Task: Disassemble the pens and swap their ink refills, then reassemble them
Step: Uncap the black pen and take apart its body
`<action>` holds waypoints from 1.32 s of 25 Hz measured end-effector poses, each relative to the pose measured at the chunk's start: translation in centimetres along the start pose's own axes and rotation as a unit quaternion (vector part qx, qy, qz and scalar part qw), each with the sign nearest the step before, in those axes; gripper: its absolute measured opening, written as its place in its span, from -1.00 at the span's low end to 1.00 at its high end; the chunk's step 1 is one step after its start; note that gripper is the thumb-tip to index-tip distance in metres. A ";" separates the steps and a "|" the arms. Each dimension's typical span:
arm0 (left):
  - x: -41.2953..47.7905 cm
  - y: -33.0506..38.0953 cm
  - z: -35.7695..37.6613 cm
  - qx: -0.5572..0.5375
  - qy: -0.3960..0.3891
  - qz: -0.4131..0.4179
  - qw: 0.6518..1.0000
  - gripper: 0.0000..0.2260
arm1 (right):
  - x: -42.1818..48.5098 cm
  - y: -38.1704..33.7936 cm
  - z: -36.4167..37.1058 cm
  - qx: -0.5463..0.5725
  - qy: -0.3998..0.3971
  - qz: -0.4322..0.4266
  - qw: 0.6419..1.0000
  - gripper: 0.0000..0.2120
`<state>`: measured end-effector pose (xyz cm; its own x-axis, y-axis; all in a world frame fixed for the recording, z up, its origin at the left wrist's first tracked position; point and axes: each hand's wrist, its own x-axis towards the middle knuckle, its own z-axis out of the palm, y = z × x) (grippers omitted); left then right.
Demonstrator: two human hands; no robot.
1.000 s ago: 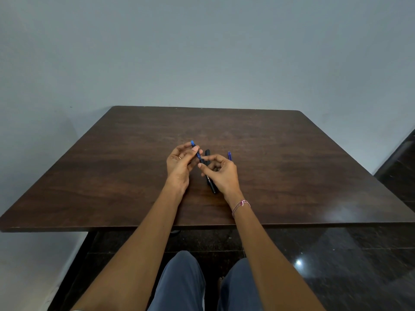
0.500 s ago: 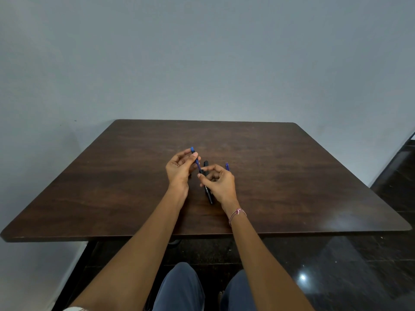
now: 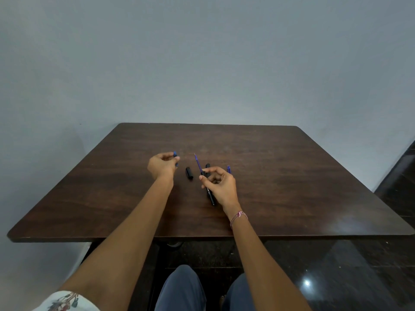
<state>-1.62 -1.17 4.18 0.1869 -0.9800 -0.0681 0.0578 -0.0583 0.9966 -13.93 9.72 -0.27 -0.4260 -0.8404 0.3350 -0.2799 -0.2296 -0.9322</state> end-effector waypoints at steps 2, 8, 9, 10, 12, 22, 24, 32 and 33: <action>0.6 -0.5 -1.1 0.233 0.042 0.037 0.971 -0.81 | 0.0 -0.1 0.0 0.004 0.007 0.002 1.000 -0.81; 0.4 -1.0 -1.7 0.398 0.034 0.077 0.914 -0.83 | 0.0 -0.1 0.0 0.018 0.020 -0.001 1.000 -0.81; 0.4 -1.0 -1.5 0.395 0.030 0.077 0.915 -0.83 | 0.0 0.0 -0.1 0.019 0.021 0.002 1.000 -0.81; 0.4 -1.0 -1.4 0.392 0.025 0.073 0.917 -0.83 | 0.1 0.0 -0.1 0.020 0.021 0.003 1.000 -0.81; 0.6 -1.0 -1.4 0.385 0.018 0.063 0.921 -0.83 | 0.1 0.0 -0.2 0.023 0.023 0.006 0.999 -0.81; -1.4 0.0 1.0 0.091 -0.054 0.089 0.990 -0.85 | 0.1 -0.2 -0.2 0.028 0.049 -0.010 0.998 -0.78; -2.6 -0.1 1.8 -0.008 -0.126 0.051 0.991 -0.86 | 0.0 -0.3 -0.2 0.026 0.055 -0.013 0.998 -0.78; -4.7 0.5 2.4 -0.035 -0.264 0.079 0.961 -0.91 | -0.2 -0.7 -0.4 0.009 0.067 -0.006 0.998 -0.75; -4.7 0.5 2.3 -0.017 -0.273 0.089 0.958 -0.88 | -0.2 -0.8 -0.4 0.010 0.065 -0.003 0.998 -0.75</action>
<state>-4.71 2.98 5.09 -0.3433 -0.9277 0.1468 0.1070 0.1166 0.9874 -13.96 10.31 0.42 -0.5326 -0.7683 0.3550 -0.2662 -0.2460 -0.9320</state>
